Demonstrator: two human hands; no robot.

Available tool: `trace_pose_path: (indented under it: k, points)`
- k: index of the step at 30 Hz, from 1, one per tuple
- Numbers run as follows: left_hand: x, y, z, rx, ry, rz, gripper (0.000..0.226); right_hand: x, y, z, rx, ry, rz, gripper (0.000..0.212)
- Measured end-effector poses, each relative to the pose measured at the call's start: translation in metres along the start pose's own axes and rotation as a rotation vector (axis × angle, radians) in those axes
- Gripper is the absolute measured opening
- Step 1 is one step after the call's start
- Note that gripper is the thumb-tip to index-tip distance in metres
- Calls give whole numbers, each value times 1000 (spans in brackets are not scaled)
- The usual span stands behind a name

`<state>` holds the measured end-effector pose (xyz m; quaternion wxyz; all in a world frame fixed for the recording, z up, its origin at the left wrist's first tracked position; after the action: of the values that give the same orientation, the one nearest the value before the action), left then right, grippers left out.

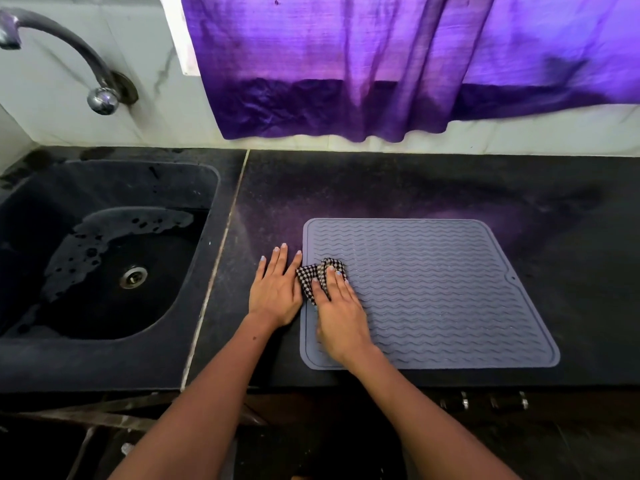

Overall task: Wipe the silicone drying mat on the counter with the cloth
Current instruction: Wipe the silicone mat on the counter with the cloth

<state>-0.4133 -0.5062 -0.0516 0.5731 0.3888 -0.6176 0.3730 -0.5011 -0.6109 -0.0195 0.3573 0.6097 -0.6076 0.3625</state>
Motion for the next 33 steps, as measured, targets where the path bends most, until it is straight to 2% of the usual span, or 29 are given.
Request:
trace_pose_path:
  k: [3, 4, 6, 7, 8, 10, 11, 14, 17, 21, 23, 24, 26, 27, 28, 29, 30, 31, 33]
  points:
    - [-2, -1, 0, 3, 14, 18, 82, 15, -13, 12, -21, -172, 16, 60]
    - [-2, -1, 0, 5, 24, 24, 81, 24, -20, 20, -117, -342, 26, 52]
    - [-2, -1, 0, 13, 52, 31, 80, 42, -34, 32, -379, -912, 70, 35]
    - [-2, -1, 0, 16, 56, 30, 80, 49, -40, 36, -444, -1088, 162, 29]
    - [-1, 0, 0, 19, 53, 29, 80, 56, -45, 34, -460, -1098, 244, 28]
    - [0, 0, -1, 23, 52, 32, 81, 62, -49, 22, -340, -753, 336, 39]
    - [0, 0, -1, 25, 54, 32, 81, 59, -48, 15, -252, -555, 324, 48]
    - [-1, 0, -1, 32, 50, 28, 82, 23, -40, 4, -92, -161, 130, 63]
    - [0, 0, 0, 37, 42, 39, 83, 0, -37, 7, -77, 14, 48, 60]
    - [-1, 0, 0, 39, 39, 52, 82, 4, -45, 15, -40, 9, -8, 66]
    - [-1, 0, 0, 41, 44, 54, 81, 16, -48, 20, -13, -89, 14, 64]
    - [-1, 0, 0, 40, 55, 54, 81, 21, -51, 26, -45, -209, 42, 60]
    - [-1, 0, -1, 39, 84, 56, 79, 33, -58, 39, -274, -708, 136, 47]
    - [-1, 0, -1, 39, 96, 58, 79, 39, -63, 44, -390, -991, 226, 42]
    - [-2, 1, -2, 40, 106, 62, 78, 45, -68, 49, -462, -1148, 344, 39]
    - [-2, 1, -2, 41, 115, 69, 78, 51, -70, 50, -472, -1113, 426, 39]
    - [-2, 1, -2, 43, 120, 75, 78, 56, -70, 48, -427, -949, 461, 42]
    - [-2, 0, -2, 43, 121, 75, 78, 59, -68, 43, -347, -755, 458, 46]
    - [-2, 0, -2, 40, 125, 74, 78, 52, -61, 33, -179, -425, 346, 56]
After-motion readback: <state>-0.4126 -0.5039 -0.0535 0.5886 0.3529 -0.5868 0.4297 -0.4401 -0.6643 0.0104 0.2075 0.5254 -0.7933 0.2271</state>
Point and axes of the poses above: each hand's wrist, its own y-axis away from the middle knuckle, its own x-axis out of the back of the hand, z = x × y, the point moved 3 cm from there along -y, towards the middle knuckle, and after that the axes turned 15 degrees about -y, right-handed, at the moved point
